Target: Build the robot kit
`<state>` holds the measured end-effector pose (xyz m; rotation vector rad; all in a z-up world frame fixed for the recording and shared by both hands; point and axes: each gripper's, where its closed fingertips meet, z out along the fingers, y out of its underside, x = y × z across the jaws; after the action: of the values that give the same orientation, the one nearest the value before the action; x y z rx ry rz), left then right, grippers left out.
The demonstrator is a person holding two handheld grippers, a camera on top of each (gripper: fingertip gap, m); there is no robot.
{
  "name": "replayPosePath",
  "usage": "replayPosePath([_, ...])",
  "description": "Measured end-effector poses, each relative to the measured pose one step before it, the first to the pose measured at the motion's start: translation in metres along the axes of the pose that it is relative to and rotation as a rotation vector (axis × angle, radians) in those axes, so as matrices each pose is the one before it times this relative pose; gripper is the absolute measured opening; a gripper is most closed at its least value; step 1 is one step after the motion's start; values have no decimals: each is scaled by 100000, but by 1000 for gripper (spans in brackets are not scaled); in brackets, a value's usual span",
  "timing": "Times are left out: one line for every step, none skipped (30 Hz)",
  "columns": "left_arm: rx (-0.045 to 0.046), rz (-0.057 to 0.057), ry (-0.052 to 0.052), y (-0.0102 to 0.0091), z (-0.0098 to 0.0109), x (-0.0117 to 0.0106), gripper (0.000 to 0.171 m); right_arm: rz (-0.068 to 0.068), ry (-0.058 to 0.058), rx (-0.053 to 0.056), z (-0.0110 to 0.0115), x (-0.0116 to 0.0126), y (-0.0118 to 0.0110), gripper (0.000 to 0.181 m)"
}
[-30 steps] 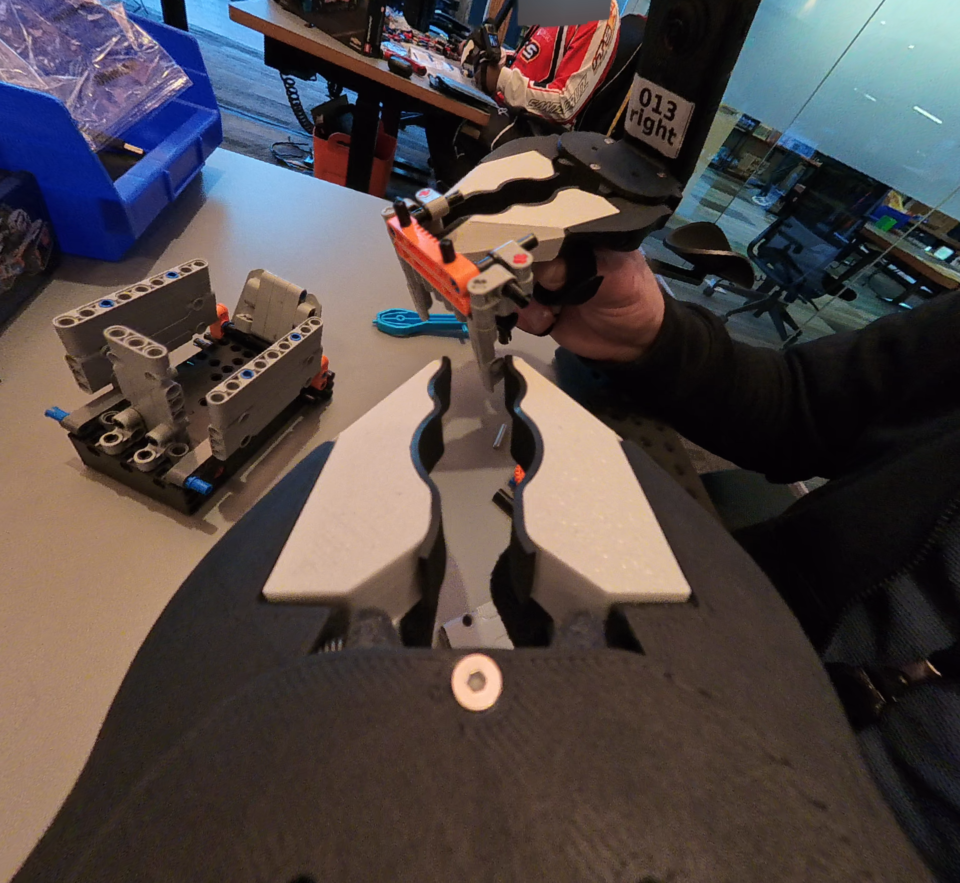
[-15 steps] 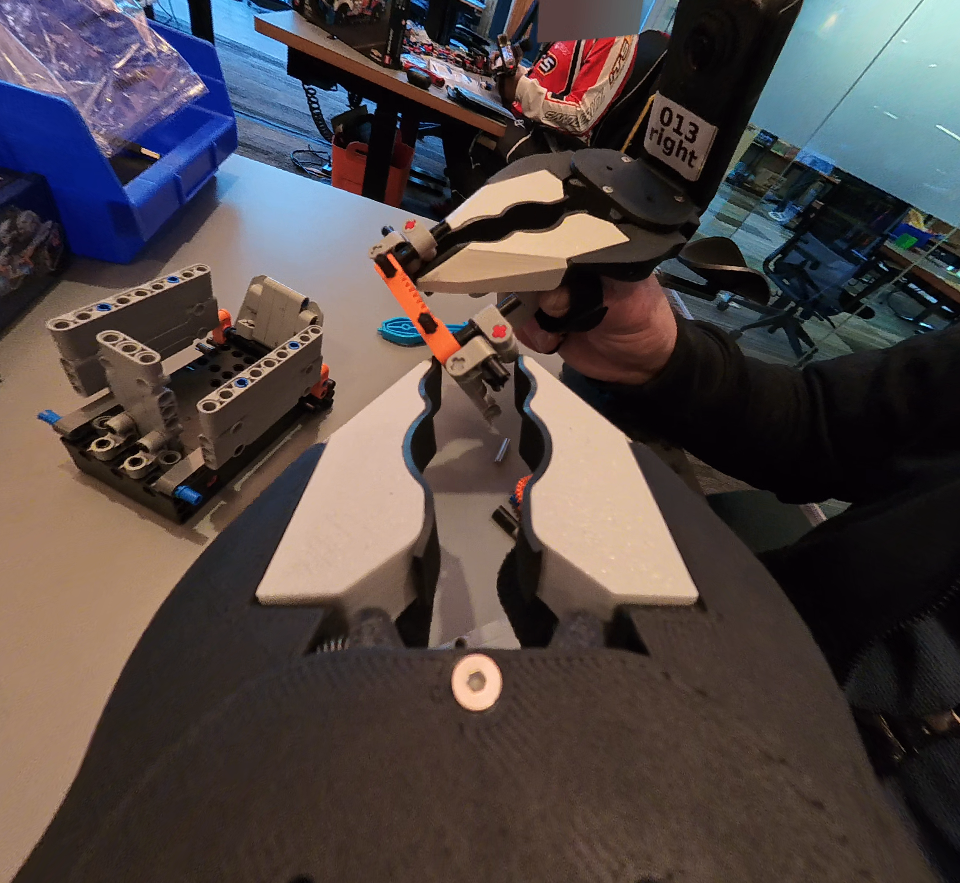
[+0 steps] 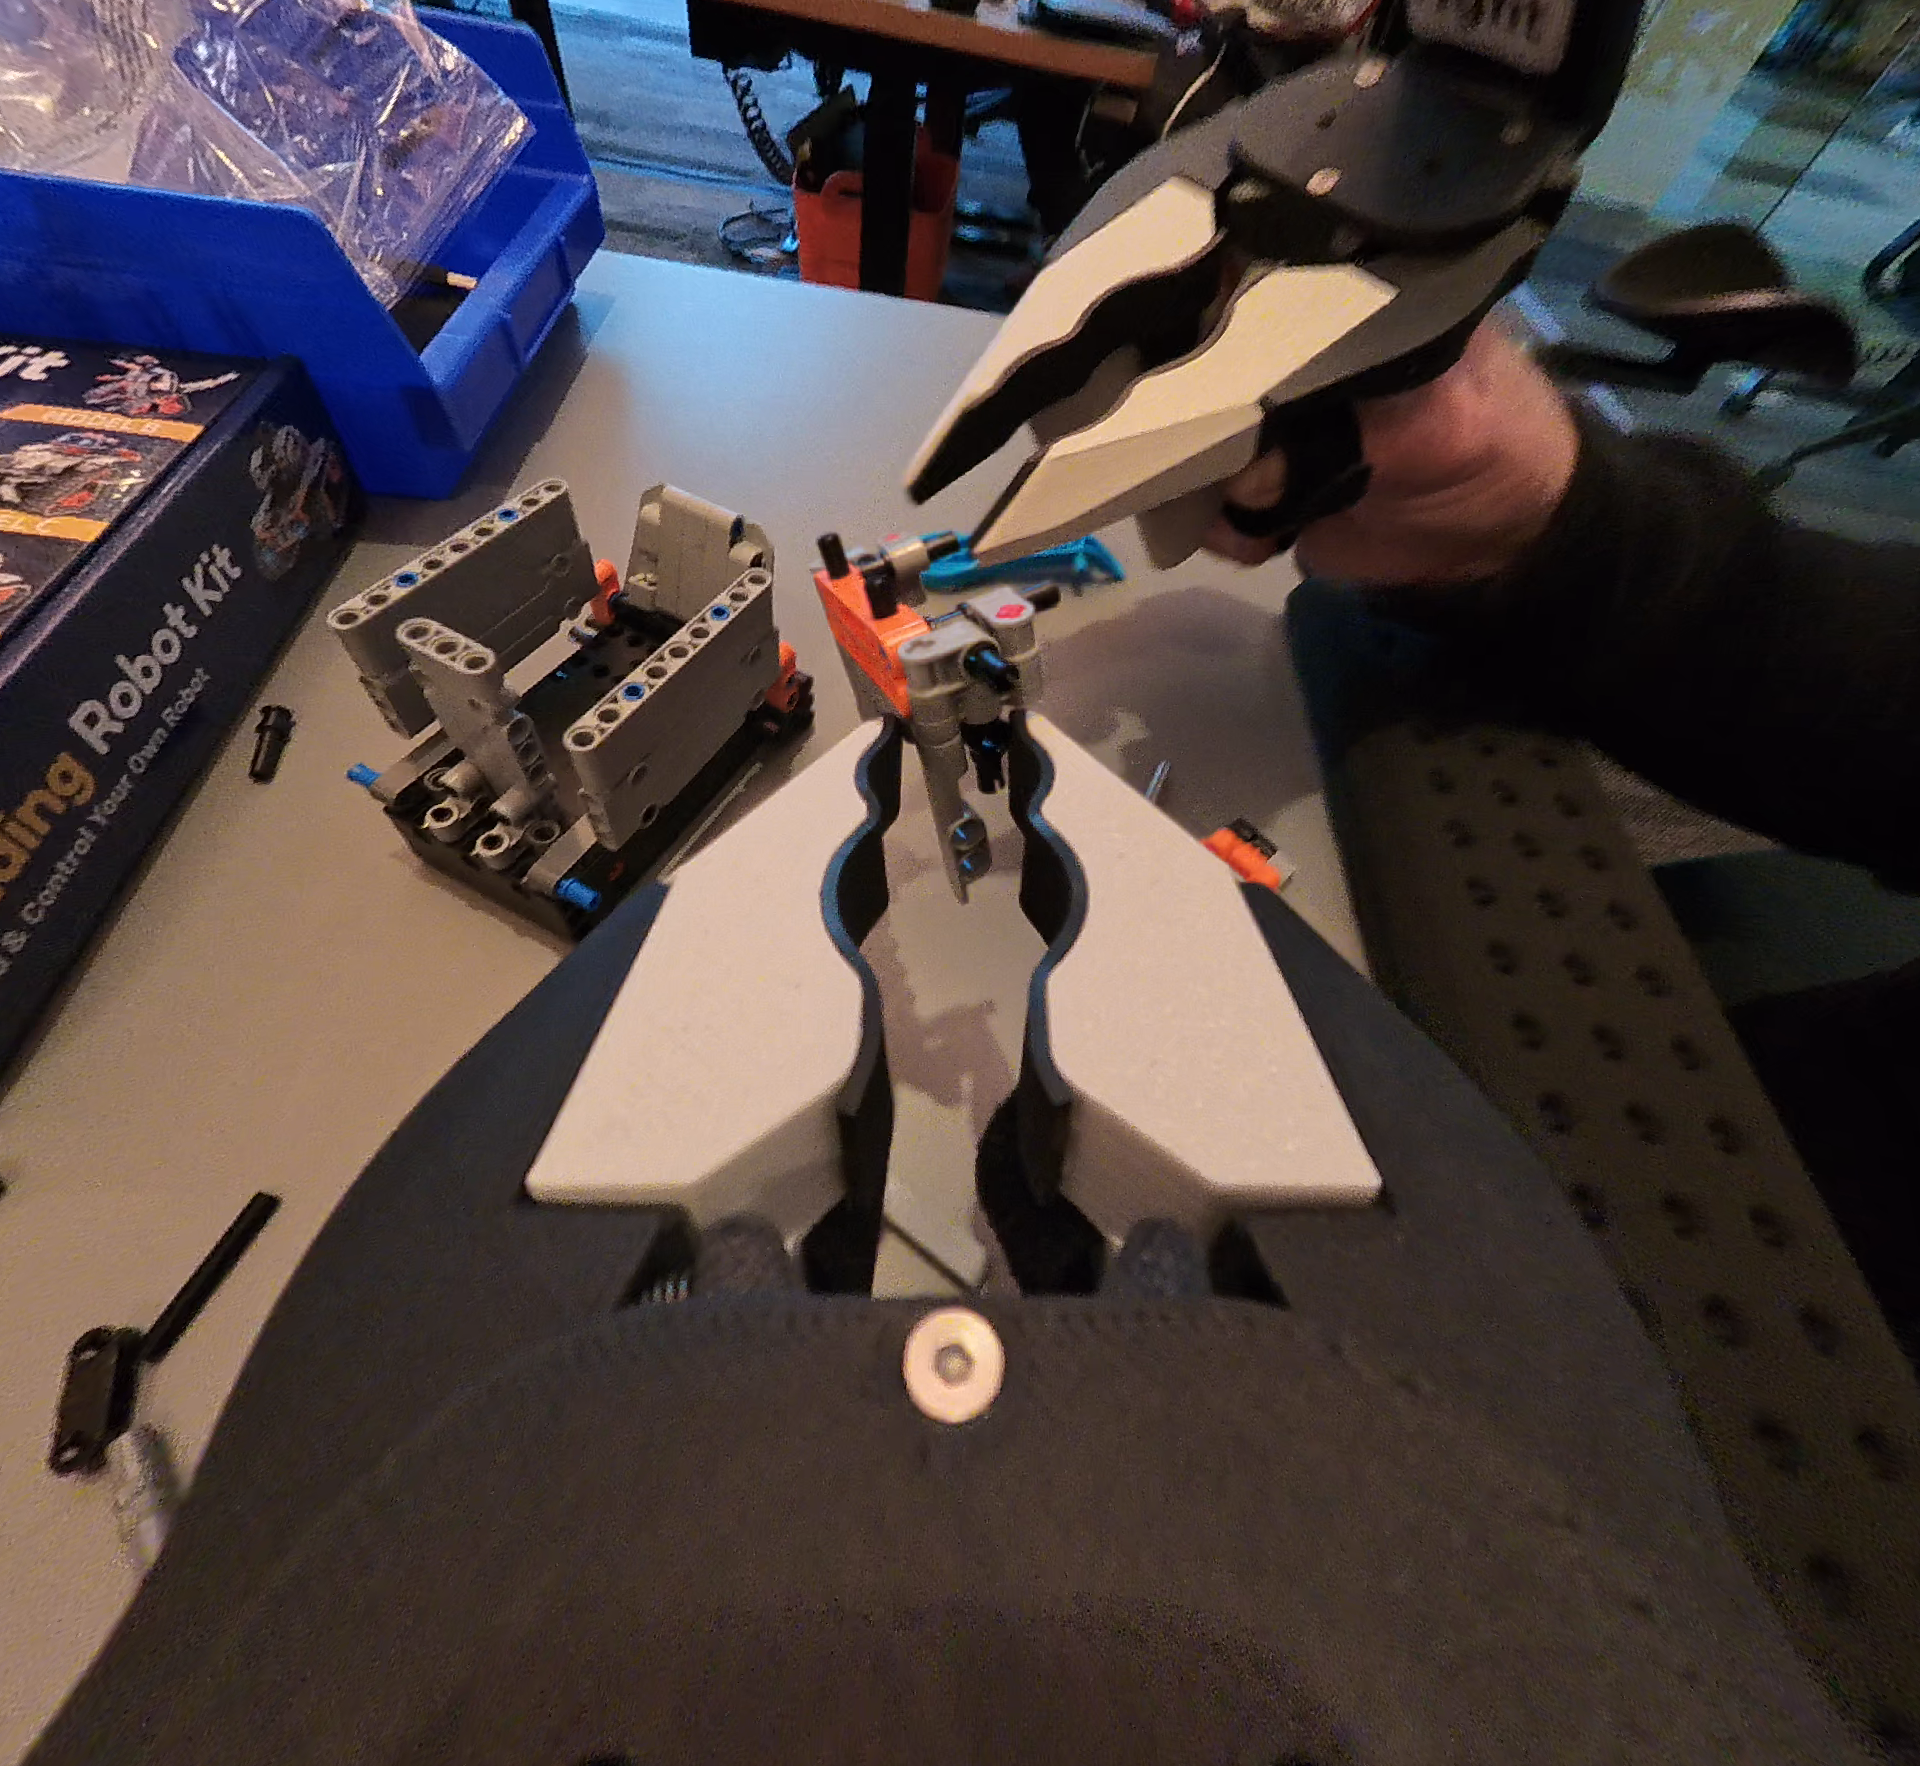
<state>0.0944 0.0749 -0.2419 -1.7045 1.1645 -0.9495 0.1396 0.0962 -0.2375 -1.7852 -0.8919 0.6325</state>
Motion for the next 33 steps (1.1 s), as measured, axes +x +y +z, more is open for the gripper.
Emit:
replayPosePath([-2801, 2254, -1357, 478, 79, -128, 17, -1099, -859, -3402, -381, -292, 572, 20])
replayPosePath([-2576, 1640, -738, 468, 107, -58, 17, -489, -1932, -3340, -388, -552, 648, 23])
replayPosePath([-1662, 1471, -494, 353, 130, -12, 17, 129, -3821, -3670, -345, -919, 755, 25])
replayPosePath([-1370, 908, 178, 289, 156, 55, 16, 269, -3836, -4679, -249, -1023, 980, 26])
replayPosePath([-1693, 466, 969, 334, 186, 146, 16, -176, -2690, -4714, -112, -954, 1058, 28])
replayPosePath([-986, 469, 660, 246, 191, 129, 16, -795, -3018, -4706, 7, -1089, 1074, 28])
replayPosePath([-881, -88, 861, 226, 195, 133, 16, -872, -2486, -4765, 126, -1050, 1043, 28])
replayPosePath([-1102, -344, 908, 269, 194, 134, 16, -903, -965, -4134, 187, -788, 891, 30])
replayPosePath([-1105, -66, 646, 293, 173, 118, 16, -616, -890, -3258, 209, -727, 698, 32])
replayPosePath([-846, 93, 349, 275, 139, 91, 16, -161, -1836, -2335, 272, -796, 463, 34])
replayPosePath([-719, -160, 434, 232, 107, 96, 16, -66, -1398, -1504, 314, -665, 234, 36])
replayPosePath([-780, -361, 621, 219, 75, 114, 16, -618, -83, -1436, 375, -406, 154, 37])
replayPosePath([-684, -311, 549, 232, 37, 107, 16, -1166, 1278, -2719, 443, -122, 306, 39])
replayPosePath([695, -438, 555, 39, -85, 101, 16, -1196, 2414, -3448, 452, 133, 382, 40])
replayPosePath([243, -829, 588, 104, -117, 50, 17, -925, 2036, -2779, 432, 152, 277, 39])
replayPosePath([268, -1069, 698, 86, -161, 47, 17, -783, 669, -1993, 400, -24, 156, 39])
replayPosePath([349, -907, 340, 87, -199, -3, 17, -821, 454, -1078, 300, -31, 25, 37])
replayPosePath([197, -508, 232, 125, -210, -9, 17, -646, 800, -941, 256, 50, 32, 33])
replayPosePath([43, -222, -65, 149, -261, -46, 17, -459, 710, -1381, 226, 80, 101, 30])
replayPosePath([-47, -313, -303, 165, -319, -92, 17, -279, 183, -577, 121, 18, -1, 29])
replayPosePath([-12, -539, -407, 184, -328, -130, 17, -86, -65, 315, 22, 18, -110, 29])
replayPosePath([3, -928, 33, 229, -307, -105, 17, -57, -23, -92, 6, 30, -20, 29])
replayPosePath([101, -1291, 342, 236, -290, -74, 17, -300, 128, 109, 16, 49, -42, 28])
replayPosePath([90, -1008, 55, 218, -229, -102, 17, -322, 42, 514, 27, 56, -93, 28])
replayPosePath([-853, -504, 49, 297, -144, -72, 17, -235, -569, 211, 32, 1, -51, 28])
replayPosePath([-2417, 26, 288, 546, -20, 10, 17, -479, -1136, 122, 22, -70, -35, 28])
replayPosePath([-1761, 353, 386, 523, 30, 105, 17, -753, -1119, 843, -1, -91, -156, 28])
replayPosePath([-1473, 262, 225, 473, 72, 104, 16, -390, -1024, 676, -9, -68, -121, 28])
replayPosePath([-1953, 180, 332, 473, 130, 101, 16, -154, -851, -133, 14, -5, -13, 28])
replayPosePath([-1823, 547, -55, 374, 136, 52, 16, -767, -594, -136, 5, 5, 0, 28])
replayPosePath([-605, 727, -228, 143, 120, 42, 15, -1245, -812, 528, -54, -47, -136, 28])
replayPosePath([-33, 553, 238, -10, 96, 92, 15, -1337, -1046, 1214, -131, -100, -268, 28])
replayPosePath([-406, 402, 352, 37, 117, 72, 15, -1770, -965, 1600, -177, -87, -362, 28])
